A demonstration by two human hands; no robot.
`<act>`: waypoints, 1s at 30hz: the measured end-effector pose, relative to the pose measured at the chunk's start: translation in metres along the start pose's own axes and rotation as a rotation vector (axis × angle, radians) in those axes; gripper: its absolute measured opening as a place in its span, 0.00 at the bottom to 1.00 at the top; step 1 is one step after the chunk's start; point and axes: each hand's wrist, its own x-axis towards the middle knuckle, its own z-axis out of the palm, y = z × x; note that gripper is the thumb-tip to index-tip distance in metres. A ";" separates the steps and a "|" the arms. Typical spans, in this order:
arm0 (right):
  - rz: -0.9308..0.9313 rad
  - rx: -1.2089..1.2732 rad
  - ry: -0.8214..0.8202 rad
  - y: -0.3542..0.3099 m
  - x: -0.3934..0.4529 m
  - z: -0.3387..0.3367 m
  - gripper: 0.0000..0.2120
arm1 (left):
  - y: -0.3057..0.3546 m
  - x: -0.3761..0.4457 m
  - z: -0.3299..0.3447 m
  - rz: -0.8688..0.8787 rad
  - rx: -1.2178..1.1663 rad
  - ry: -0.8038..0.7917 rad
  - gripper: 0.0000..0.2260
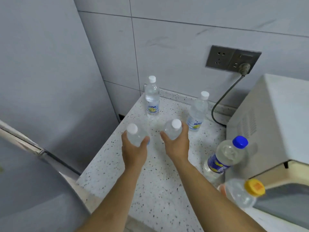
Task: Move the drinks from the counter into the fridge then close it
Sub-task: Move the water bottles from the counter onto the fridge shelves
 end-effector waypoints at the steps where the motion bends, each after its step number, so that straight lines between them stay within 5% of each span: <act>1: 0.005 0.000 -0.014 0.001 -0.013 -0.007 0.31 | -0.003 -0.011 -0.008 0.003 0.006 -0.019 0.38; 5: 0.021 -0.026 -0.078 0.011 -0.057 -0.038 0.34 | -0.017 -0.053 -0.037 0.064 0.015 -0.142 0.38; 9: 0.024 -0.038 -0.110 0.014 -0.088 -0.060 0.34 | -0.022 -0.070 -0.060 0.144 0.009 -0.264 0.27; 17: 0.055 0.012 -0.168 0.019 -0.130 -0.073 0.27 | -0.052 -0.081 -0.083 0.075 -0.126 -0.358 0.23; 22: 0.063 0.074 -0.216 0.027 -0.141 -0.045 0.29 | -0.069 -0.084 -0.075 -0.164 -0.175 -0.469 0.24; 30: 0.066 0.080 -0.254 0.042 -0.160 -0.068 0.29 | -0.096 -0.142 -0.109 -0.476 -0.437 -0.422 0.20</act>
